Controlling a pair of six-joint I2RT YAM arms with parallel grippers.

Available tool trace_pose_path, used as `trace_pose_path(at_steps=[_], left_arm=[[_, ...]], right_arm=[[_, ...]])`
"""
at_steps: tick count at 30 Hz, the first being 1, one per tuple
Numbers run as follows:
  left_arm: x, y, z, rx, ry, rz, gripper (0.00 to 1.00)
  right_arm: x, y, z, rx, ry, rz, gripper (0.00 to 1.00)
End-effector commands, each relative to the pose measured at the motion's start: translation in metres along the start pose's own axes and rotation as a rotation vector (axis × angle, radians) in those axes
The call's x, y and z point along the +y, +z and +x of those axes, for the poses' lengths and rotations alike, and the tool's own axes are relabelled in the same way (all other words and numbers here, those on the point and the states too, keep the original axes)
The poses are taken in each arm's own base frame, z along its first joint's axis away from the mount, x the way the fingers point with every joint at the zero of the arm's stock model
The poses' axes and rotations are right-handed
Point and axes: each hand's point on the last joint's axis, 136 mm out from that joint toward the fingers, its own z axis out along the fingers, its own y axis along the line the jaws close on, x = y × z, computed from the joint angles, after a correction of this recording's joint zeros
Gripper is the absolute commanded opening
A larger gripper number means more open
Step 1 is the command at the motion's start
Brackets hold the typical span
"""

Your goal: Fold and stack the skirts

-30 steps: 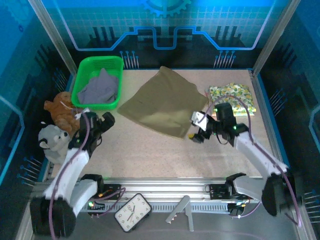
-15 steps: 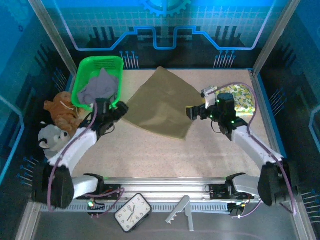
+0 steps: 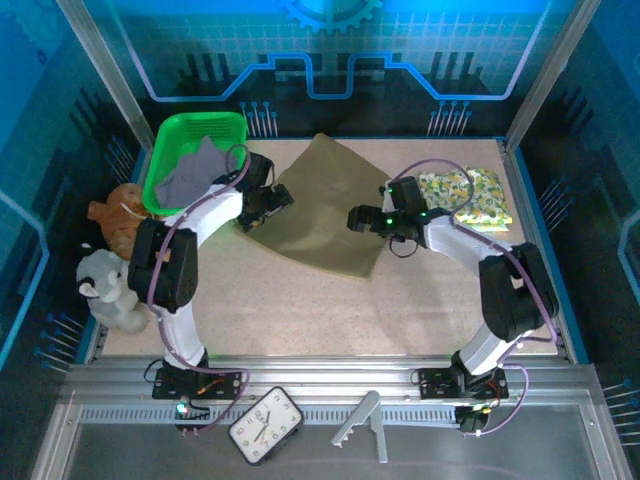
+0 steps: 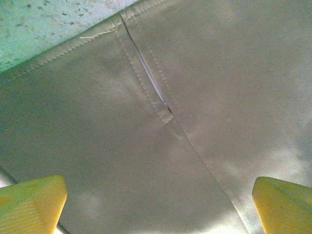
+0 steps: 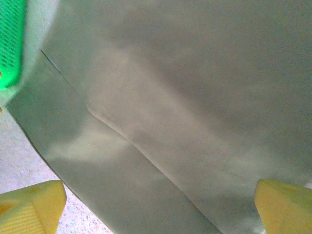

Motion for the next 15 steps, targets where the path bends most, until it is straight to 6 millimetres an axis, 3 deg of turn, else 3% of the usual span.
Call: trace_pose_path(at_steps=[1, 7, 9, 13, 15], left_arm=[[0.012, 0.01, 0.008, 0.053, 0.053, -0.1, 0.99], [0.054, 0.041, 0.048, 0.14, 0.01, -0.176, 0.99], [0.074, 0.036, 0.067, 0.153, -0.01, -0.192, 0.99], [0.11, 0.003, 0.098, 0.14, -0.069, -0.193, 0.99], [0.114, -0.015, 0.104, 0.123, -0.086, -0.157, 0.99]], right_arm=[[0.005, 0.011, 0.004, 0.058, 0.058, 0.056, 1.0], [0.001, 0.035, 0.022, 0.157, 0.124, 0.043, 1.0], [-0.001, 0.037, 0.028, 0.181, 0.126, 0.047, 1.0], [-0.009, 0.032, 0.039, 0.213, 0.11, 0.085, 1.0], [-0.013, 0.029, 0.043, 0.222, 0.104, 0.1, 1.0]])
